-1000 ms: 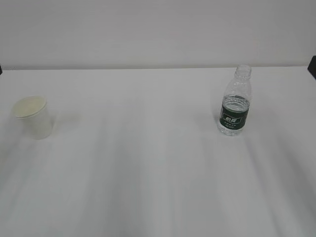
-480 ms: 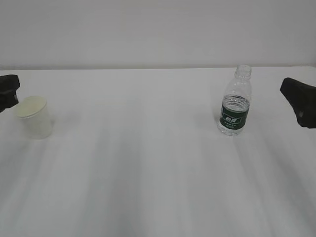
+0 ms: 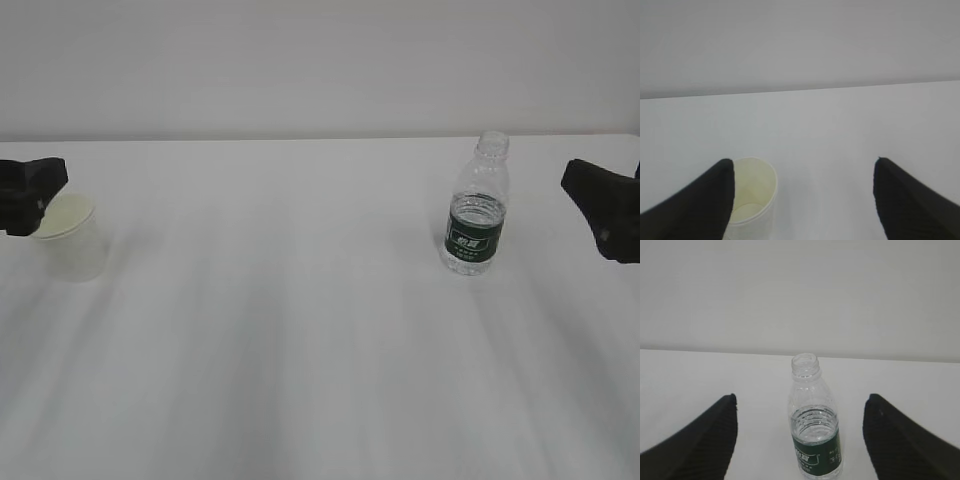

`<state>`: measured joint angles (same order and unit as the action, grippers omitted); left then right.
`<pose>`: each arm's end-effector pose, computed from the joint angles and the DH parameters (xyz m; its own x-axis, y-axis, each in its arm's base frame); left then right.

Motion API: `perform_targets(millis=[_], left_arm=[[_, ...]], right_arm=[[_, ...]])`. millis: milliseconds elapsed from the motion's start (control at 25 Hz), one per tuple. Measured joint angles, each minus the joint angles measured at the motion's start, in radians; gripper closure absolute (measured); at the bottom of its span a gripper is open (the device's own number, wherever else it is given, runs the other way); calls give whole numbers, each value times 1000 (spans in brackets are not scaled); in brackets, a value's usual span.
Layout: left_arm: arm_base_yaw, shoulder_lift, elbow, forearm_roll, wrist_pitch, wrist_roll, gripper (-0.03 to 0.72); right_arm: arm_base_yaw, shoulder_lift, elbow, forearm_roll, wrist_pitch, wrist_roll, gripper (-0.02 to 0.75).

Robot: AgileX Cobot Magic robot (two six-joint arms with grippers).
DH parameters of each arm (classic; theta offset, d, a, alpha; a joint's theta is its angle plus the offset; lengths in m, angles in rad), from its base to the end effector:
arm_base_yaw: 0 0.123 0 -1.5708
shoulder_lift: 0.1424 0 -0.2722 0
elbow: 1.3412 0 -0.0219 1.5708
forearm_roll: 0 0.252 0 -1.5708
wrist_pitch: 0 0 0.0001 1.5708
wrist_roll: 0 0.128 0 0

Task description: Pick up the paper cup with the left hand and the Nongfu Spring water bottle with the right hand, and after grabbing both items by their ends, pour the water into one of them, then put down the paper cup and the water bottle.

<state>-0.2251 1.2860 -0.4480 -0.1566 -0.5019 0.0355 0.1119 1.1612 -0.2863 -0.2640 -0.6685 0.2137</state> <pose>0.2790 -0.0541 0.2044 -0.2592 -0.0449 -0.9648 0.1260 0.9888 -0.0798 0.2427 0.0481 0.2051 -0.1363 -0.0107 -0.9906 -0.2688 0.9628 0.0266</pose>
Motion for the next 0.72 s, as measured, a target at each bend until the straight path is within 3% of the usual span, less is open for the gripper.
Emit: perform_targets(millis=[320,720], left_arm=[[0,107,0,0,-100,0,88],[0,214,8,0,-221,0,106]], right_arm=[[0,66,1,-8,-49,0,151],[0,297,60,-7,-306,2,151]])
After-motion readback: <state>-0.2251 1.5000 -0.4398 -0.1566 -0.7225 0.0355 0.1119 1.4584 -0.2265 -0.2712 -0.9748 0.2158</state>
